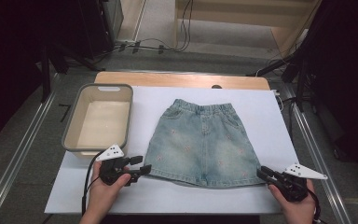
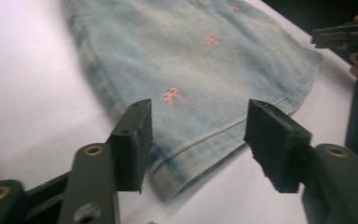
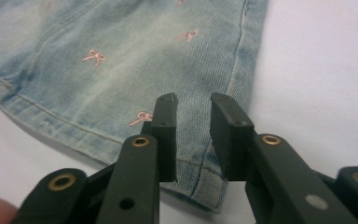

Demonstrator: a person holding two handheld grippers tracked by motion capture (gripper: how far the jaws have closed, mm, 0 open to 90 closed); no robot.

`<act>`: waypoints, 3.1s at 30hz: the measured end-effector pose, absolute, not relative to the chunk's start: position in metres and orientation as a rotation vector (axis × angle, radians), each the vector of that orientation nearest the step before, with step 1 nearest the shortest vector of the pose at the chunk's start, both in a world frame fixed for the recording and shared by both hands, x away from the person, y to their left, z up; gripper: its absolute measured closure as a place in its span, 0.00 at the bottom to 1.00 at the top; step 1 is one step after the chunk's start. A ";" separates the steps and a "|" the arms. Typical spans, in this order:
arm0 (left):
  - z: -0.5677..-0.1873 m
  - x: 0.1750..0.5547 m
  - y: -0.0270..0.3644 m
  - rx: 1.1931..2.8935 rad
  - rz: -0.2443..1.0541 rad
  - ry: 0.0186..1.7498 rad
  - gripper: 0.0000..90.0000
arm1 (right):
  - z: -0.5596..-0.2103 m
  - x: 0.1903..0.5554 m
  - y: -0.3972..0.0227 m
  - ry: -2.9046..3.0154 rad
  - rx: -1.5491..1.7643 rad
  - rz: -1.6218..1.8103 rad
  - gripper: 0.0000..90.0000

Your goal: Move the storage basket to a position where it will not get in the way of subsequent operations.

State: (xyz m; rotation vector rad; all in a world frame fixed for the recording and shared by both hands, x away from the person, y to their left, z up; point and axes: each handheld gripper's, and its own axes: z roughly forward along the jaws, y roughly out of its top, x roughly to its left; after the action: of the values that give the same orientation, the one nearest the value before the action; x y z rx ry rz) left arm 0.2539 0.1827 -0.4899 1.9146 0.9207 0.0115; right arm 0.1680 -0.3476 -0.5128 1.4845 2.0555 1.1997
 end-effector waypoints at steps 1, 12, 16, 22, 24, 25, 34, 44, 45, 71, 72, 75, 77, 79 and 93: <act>-0.491 0.255 0.185 1.917 0.013 0.933 0.49 | -0.514 0.169 -0.347 2.057 1.486 1.193 0.79; -0.510 0.253 0.179 1.993 -0.038 0.993 0.51 | -0.526 0.172 -0.342 2.101 1.533 1.052 0.64; -0.511 0.248 0.174 2.014 -0.038 0.988 0.53 | -0.526 0.172 -0.343 2.106 1.531 1.050 0.66; -0.512 0.247 0.173 2.026 -0.062 0.991 0.74 | -0.526 0.172 -0.342 2.107 1.520 1.020 0.77; -0.512 0.247 0.172 2.028 -0.059 0.982 0.80 | -0.526 0.172 -0.343 2.107 1.519 1.014 0.82; -0.511 0.247 0.172 2.026 -0.059 0.978 0.83 | -0.526 0.172 -0.343 2.106 1.524 1.013 0.85; -0.505 0.243 0.171 2.041 -0.046 0.929 0.91 | -0.525 0.172 -0.349 2.118 1.527 1.063 0.94; -0.498 0.227 0.169 2.062 -0.061 0.862 0.91 | -0.515 0.169 -0.361 2.060 1.523 1.100 0.96; -0.498 0.225 0.167 2.070 -0.066 0.850 0.91 | -0.514 0.168 -0.363 2.051 1.530 1.101 0.96; -0.501 0.242 0.157 2.001 -0.080 0.872 0.86 | -0.497 0.221 -0.367 2.025 1.475 1.195 0.73; -0.503 0.241 0.157 2.015 -0.084 0.875 0.87 | -0.496 0.229 -0.367 2.022 1.467 1.188 0.73; -0.510 0.239 0.157 2.049 -0.096 0.886 0.89 | -0.496 0.250 -0.366 2.033 1.461 1.182 0.73; -0.513 0.239 0.156 2.075 -0.091 0.888 0.90 | -0.499 0.269 -0.365 2.042 1.478 1.174 0.73; -0.513 0.238 0.154 2.086 -0.078 0.892 0.90 | -0.501 0.284 -0.364 2.053 1.505 1.176 0.74; -0.514 0.237 0.151 2.107 -0.056 0.883 0.97 | -0.509 0.362 -0.338 2.129 1.485 1.078 0.62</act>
State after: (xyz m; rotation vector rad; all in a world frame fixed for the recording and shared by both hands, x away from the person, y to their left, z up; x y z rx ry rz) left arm 0.2367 0.1508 -0.5143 2.1066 0.8829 -0.0557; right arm 0.3625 -0.3385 -0.5086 1.4848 2.1293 1.0777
